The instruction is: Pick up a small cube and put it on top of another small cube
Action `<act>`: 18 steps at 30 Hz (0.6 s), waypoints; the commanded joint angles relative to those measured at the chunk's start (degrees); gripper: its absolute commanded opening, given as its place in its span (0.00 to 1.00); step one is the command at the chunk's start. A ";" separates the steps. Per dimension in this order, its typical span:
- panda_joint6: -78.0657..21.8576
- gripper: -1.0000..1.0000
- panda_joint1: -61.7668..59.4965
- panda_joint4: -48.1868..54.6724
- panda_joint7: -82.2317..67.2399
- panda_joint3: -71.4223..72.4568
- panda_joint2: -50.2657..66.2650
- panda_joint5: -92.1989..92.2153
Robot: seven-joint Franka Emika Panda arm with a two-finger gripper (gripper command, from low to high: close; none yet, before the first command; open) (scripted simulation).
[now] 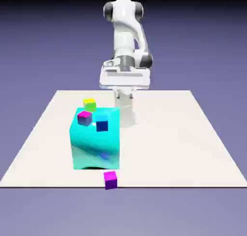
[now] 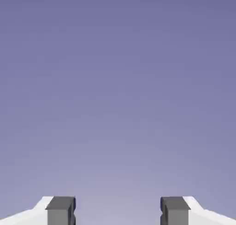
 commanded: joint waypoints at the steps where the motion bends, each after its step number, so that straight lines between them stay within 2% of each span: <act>1: -0.92 0.50 -1.02 2.08 0.02 -0.55 0.60 -0.57; 18: -37.88 0.50 -5.26 31.14 10.70 -9.42 34.27 21.58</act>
